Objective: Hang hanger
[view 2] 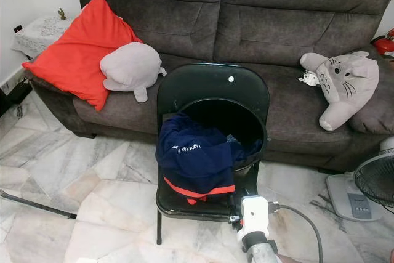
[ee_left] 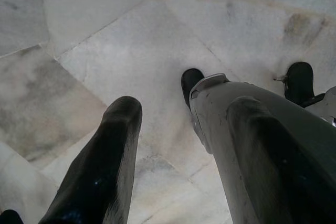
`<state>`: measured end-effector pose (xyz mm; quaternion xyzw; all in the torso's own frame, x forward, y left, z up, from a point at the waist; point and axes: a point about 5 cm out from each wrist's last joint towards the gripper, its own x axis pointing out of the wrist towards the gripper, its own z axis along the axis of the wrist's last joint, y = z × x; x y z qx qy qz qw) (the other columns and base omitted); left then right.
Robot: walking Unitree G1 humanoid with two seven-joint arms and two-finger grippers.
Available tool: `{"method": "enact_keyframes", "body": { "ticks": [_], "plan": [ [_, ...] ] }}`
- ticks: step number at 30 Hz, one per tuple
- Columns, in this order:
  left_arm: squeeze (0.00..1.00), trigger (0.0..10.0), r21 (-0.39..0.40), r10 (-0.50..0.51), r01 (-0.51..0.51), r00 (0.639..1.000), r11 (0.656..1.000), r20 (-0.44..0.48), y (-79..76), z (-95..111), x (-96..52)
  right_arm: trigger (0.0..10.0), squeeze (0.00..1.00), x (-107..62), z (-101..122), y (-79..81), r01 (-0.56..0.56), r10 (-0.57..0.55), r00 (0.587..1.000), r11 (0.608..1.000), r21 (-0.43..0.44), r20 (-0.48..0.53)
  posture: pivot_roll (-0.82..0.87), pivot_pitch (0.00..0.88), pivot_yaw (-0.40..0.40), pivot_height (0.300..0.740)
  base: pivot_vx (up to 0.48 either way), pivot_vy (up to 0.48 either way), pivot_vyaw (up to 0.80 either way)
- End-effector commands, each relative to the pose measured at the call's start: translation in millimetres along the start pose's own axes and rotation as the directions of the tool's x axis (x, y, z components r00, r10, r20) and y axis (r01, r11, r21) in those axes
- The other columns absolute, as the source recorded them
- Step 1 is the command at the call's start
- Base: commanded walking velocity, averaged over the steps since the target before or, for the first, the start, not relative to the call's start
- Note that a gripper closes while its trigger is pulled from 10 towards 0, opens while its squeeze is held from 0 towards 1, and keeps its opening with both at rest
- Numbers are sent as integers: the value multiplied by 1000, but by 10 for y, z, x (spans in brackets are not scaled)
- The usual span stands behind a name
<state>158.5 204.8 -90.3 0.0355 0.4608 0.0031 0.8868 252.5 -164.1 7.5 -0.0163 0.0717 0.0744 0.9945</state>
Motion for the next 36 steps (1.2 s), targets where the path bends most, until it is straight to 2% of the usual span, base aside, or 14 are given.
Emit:
{"method": "enact_keyframes", "body": {
  "ticks": [1, 12, 21, 24, 26, 29, 31, 36],
  "plan": [
    [0, 10000, 9, 3, -2, 1000, 1000, -28, 18, -63, -14, 10000, 0, -6, -11, -37, 15, -15, 1000, 1000, -7, -2, -86, 113, 29, 721, 0, 0, 0],
    [0, 10000, 19, 5, -5, 1000, 1000, -29, 23, -56, -12, 10000, 0, 56, 38, 23, -94, 96, 995, 990, -103, 14, -77, 116, 40, 721, 0, 0, 0],
    [0, 10000, 27, 6, -5, 1000, 1000, -28, 46, -53, -14, 10000, 0, 84, 123, 73, -163, 177, 982, 968, -193, 59, -77, 121, 50, 721, 0, 0, 0],
    [0, 10000, 29, 5, -4, 1000, 1000, -28, 50, -53, -15, 10000, 0, 85, 153, 61, -151, 170, 982, 968, -201, 81, -79, 121, 51, 721, 0, 0, 0],
    [0, 10000, 33, 5, -4, 1000, 999, -29, 54, -52, -15, 10000, 0, 89, 190, 8, -92, 116, 987, 974, -208, 107, -80, 122, 53, 721, 0, 0, 0],
    [0, 10000, 34, 5, -4, 1000, 999, -29, 55, -51, -15, 10000, 0, 91, 191, -16, -67, 92, 990, 976, -208, 110, -80, 122, 54, 721, 0, 0, 0],
    [0, 10000, 38, 4, -3, 1000, 999, -28, 55, -48, -14, 10000, 0, 88, 143, -80, -11, 25, 996, 987, -161, 88, -76, 120, 56, 721, 0, 0, 0],
    [0, 10000, 39, 3, -2, 1000, 999, -28, 57, -47, -14, 10000, 0, 104, 114, -82, 0, 5, 997, 997, -76, 76, -72, 118, 57, 721, 0, 0, 0]
  ]
}}
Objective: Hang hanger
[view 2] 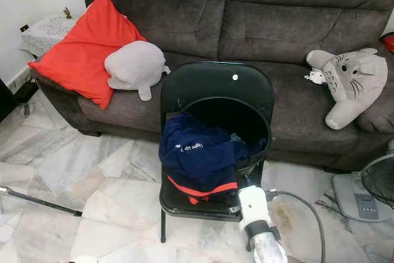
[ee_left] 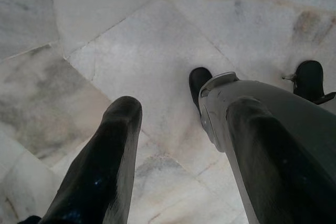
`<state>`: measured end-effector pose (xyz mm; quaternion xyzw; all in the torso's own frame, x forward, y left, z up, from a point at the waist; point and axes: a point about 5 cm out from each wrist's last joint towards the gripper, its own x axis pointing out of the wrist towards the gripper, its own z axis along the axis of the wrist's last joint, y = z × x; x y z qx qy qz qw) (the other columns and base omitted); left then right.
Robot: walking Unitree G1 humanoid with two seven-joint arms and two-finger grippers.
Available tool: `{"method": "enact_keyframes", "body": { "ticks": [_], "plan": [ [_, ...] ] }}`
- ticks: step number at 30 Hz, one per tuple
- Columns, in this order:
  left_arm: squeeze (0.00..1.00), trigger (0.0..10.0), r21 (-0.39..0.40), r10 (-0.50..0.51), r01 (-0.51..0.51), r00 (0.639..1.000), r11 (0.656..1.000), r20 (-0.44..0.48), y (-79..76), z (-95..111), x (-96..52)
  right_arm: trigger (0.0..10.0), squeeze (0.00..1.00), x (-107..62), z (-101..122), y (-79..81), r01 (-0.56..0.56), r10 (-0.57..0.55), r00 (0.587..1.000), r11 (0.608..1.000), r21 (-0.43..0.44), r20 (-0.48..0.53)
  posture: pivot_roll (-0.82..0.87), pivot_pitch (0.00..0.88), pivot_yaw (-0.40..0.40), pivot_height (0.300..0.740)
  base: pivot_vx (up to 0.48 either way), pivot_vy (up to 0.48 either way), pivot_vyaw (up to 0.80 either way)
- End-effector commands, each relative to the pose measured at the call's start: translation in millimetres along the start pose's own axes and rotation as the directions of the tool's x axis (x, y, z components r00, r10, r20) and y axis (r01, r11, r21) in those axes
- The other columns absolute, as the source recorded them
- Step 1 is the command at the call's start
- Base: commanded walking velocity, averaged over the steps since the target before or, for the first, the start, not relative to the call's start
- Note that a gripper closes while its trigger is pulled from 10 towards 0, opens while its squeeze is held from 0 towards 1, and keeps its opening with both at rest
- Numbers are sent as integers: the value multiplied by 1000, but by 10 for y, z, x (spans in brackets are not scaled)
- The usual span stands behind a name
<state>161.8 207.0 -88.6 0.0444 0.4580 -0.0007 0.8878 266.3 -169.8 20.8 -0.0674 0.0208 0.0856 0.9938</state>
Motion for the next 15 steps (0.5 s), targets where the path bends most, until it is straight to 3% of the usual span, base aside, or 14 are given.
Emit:
{"method": "enact_keyframes", "body": {
  "ticks": [1, 9, 15],
  "plan": [
    [0, 10000, 20, 2, -1, 999, 1000, -34, 32, -83, -20, 10000, 0, 0, -35, -3, 20, -19, 1000, 998, 53, -20, -68, 117, 58, 721, 0, 0, 0],
    [0, 10000, 29, 5, -4, 999, 1000, -36, 49, -88, -24, 10000, 0, 115, 15, 12, -14, 16, 1000, 998, 57, -19, -58, 118, 69, 721, 0, 0, 0],
    [0, 10000, 35, 7, -6, 999, 999, -37, 61, -88, -25, 10000, 0, 192, 81, 65, -88, 88, 996, 996, 9, -2, -51, 120, 73, 721, 0, 0, 0]
  ]
}}
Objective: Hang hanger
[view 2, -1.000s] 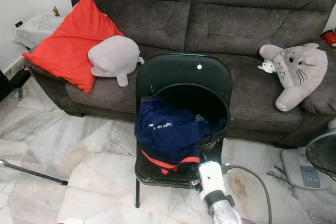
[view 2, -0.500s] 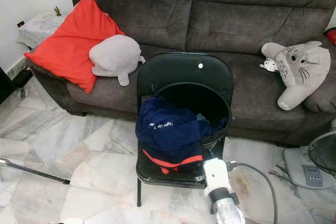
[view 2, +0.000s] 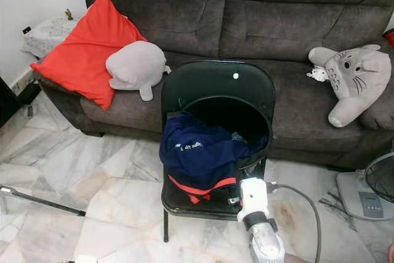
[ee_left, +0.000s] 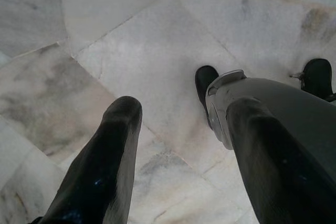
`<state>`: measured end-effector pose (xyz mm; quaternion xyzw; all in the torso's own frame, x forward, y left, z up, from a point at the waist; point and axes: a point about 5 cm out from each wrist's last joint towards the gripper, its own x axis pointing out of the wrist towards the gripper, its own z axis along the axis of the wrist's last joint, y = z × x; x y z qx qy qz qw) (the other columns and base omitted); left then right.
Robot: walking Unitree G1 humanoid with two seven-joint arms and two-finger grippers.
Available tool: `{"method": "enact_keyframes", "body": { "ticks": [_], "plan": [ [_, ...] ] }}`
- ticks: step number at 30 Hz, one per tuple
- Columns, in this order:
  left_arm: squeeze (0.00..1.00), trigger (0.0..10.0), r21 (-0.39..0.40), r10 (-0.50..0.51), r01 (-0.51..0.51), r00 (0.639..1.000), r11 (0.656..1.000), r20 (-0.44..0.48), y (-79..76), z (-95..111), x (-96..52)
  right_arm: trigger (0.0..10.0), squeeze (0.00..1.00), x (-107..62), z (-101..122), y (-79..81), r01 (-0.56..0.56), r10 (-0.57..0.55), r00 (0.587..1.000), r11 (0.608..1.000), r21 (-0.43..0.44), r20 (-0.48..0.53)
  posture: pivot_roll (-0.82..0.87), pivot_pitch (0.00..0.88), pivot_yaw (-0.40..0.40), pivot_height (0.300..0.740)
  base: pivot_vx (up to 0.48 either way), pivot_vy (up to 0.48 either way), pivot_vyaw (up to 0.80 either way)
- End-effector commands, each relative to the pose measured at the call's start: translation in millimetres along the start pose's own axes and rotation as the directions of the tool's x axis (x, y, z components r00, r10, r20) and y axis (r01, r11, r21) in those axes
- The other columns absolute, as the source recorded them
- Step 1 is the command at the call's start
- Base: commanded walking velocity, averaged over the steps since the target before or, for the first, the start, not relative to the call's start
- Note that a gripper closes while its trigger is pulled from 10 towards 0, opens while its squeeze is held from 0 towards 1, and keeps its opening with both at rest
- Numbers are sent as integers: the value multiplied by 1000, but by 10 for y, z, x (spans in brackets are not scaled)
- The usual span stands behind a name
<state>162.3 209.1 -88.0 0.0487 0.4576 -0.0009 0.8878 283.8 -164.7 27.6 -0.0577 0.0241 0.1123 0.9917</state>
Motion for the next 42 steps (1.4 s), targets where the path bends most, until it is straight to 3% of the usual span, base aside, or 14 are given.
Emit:
{"method": "enact_keyframes", "body": {
  "ticks": [1, 7, 8, 9, 10, 23, 42],
  "plan": [
    [0, 10000, 28, 4, -3, 999, 1000, -37, 41, -94, -24, 10000, 0, 29, 16, 59, -41, 41, 999, 999, -14, 4, -51, 120, 73, 721, 0, 0, 0],
    [0, 10000, 34, 5, -4, 999, 999, -38, 48, -96, -26, 10000, 0, 75, 72, 74, -61, 62, 998, 998, -28, 30, -53, 122, 77, 721, 0, 0, 0],
    [0, 10000, 34, 5, -3, 999, 999, -38, 47, -96, -26, 6588, 0, 73, 70, 73, -60, 61, 998, 998, -29, 30, -54, 122, 77, 721, 0, 0, 0],
    [0, 10000, 34, 4, -3, 999, 999, -38, 47, -96, -26, 6588, 0, 73, 70, 73, -60, 61, 998, 998, -29, 30, -54, 122, 77, 721, 0, 0, 0],
    [0, 10000, 34, 4, -3, 999, 999, -37, 44, -95, -25, 0, 0, 66, 65, 75, -59, 60, 998, 998, -28, 31, -55, 122, 75, 721, 0, 0, 0],
    [0, 10000, 33, -2, 3, 999, 999, -34, 26, -88, -22, 0, 0, -27, -6, 97, -18, 19, 999, 999, -28, 30, -59, 124, 70, 721, 0, 0, 0],
    [0, 10000, 32, -4, 5, 999, 999, -34, 26, -84, -21, 0, 0, 1, 34, 106, 24, -24, 998, 1000, -12, 50, -61, 123, 69, 721, 0, 0, 0]
  ]
}}
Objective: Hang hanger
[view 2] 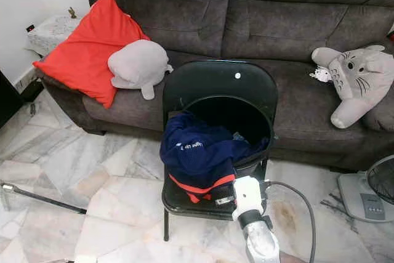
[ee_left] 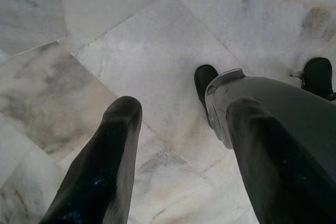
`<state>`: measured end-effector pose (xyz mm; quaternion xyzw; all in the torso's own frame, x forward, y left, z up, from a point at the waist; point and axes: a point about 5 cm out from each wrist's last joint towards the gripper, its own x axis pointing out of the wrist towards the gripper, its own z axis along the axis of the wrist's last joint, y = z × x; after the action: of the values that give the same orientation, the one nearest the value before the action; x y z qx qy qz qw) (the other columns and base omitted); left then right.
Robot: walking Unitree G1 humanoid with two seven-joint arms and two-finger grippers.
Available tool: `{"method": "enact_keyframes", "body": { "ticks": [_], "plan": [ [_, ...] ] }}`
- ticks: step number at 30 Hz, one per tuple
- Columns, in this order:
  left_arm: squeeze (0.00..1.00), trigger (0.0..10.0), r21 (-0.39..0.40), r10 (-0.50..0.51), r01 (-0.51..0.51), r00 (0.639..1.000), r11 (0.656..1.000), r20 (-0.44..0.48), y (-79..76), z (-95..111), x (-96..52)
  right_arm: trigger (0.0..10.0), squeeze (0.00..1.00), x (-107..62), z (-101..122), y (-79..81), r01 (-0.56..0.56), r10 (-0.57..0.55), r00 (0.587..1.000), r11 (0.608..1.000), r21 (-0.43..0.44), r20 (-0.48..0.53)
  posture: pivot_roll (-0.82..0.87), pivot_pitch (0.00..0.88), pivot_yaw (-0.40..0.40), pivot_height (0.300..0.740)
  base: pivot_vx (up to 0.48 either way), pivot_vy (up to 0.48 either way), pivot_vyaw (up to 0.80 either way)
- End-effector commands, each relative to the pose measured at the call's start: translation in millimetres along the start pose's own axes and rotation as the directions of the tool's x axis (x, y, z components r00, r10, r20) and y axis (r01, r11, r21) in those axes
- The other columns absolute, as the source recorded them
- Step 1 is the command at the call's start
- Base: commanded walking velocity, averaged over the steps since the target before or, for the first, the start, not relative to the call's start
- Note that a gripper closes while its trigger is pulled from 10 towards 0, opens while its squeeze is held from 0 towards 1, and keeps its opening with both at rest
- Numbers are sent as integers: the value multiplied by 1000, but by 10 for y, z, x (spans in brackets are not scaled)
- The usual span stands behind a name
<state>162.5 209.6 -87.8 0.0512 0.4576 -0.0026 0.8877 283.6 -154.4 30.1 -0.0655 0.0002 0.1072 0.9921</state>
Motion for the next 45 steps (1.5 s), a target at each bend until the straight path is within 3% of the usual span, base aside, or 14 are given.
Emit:
{"method": "enact_keyframes", "body": {
  "ticks": [1, 8, 9, 10, 12, 13, 17, 19, 32, 33, 34, 36, 37, 45],
  "plan": [
    [0, 10000, 25, -5, 5, 999, 1000, -34, 19, -86, -20, 0, 0, -32, -27, -19, 55, -54, 998, 998, 25, -14, -64, 124, 67, 721, 0, 0, 0],
    [0, 10000, 24, -6, 7, 999, 1000, -33, 12, -84, -19, 0, 0, -104, -125, -129, 225, -216, 973, 965, 133, -81, -67, 122, 63, 721, 0, 0, 0],
    [0, 10000, 23, -6, 7, 999, 1000, -33, 11, -84, -19, 2275, 0, -114, -132, -139, 241, -230, 969, 960, 146, -84, -67, 121, 63, 721, 0, 0, 0],
    [0, 10000, 23, -6, 7, 999, 1000, -32, 9, -83, -18, 10000, 0, -124, -134, -150, 255, -245, 966, 955, 153, -84, -67, 121, 62, 721, 0, 0, 0],
    [0, 10000, 22, -6, 7, 999, 1000, -32, 8, -83, -18, 10000, 0, -125, -122, -145, 249, -240, 968, 956, 156, -74, -68, 119, 61, 721, 0, 0, 0],
    [0, 10000, 21, -6, 7, 999, 1000, -32, 7, -83, -18, 10000, 1000, -122, -110, -141, 245, -238, 969, 957, 156, -66, -69, 120, 61, 721, 0, 0, 0],
    [0, 10000, 21, -6, 7, 999, 1000, -33, 4, -84, -18, 10000, 1000, -107, -81, -136, 231, -226, 973, 963, 137, -51, -70, 117, 60, 721, 0, 0, 0],
    [0, 10000, 21, -6, 7, 999, 1000, -34, 3, -84, -18, 10000, 0, -91, -67, -130, 216, -212, 976, 970, 112, -47, -69, 117, 59, 721, 0, 0, 0],
    [0, 10000, 21, -4, 5, 999, 1000, -33, 7, -87, -19, 10000, 0, -18, 55, -71, 113, -113, 994, 994, 12, 15, -69, 116, 60, 721, 0, 0, 0],
    [0, 10000, 20, -4, 5, 999, 1000, -33, 7, -86, -19, 10000, 90, -6, 78, -50, 90, -90, 996, 996, 1, 28, -69, 117, 61, 721, 0, 0, 0],
    [0, 10000, 20, -4, 5, 999, 1000, -33, 7, -87, -19, 10000, 827, -2, 86, -45, 87, -87, 996, 996, 1, 32, -69, 115, 60, 721, 0, 0, 0],
    [0, 10000, 20, -4, 5, 999, 1000, -33, 8, -86, -19, 10000, 773, 5, 99, -38, 83, -82, 996, 997, -8, 38, -70, 117, 61, 721, 0, 0, 0],
    [0, 10000, 20, -4, 5, 999, 1000, -33, 7, -85, -19, 10000, 12, 11, 107, -34, 80, -79, 996, 997, -19, 40, -69, 116, 61, 721, 0, 0, 0],
    [0, 10000, 22, -4, 5, 999, 1000, -33, 5, -80, -17, 10000, 0, 42, 46, -68, 100, -101, 994, 995, -14, -29, -63, 117, 62, 721, 0, 0, 0]
  ]
}}
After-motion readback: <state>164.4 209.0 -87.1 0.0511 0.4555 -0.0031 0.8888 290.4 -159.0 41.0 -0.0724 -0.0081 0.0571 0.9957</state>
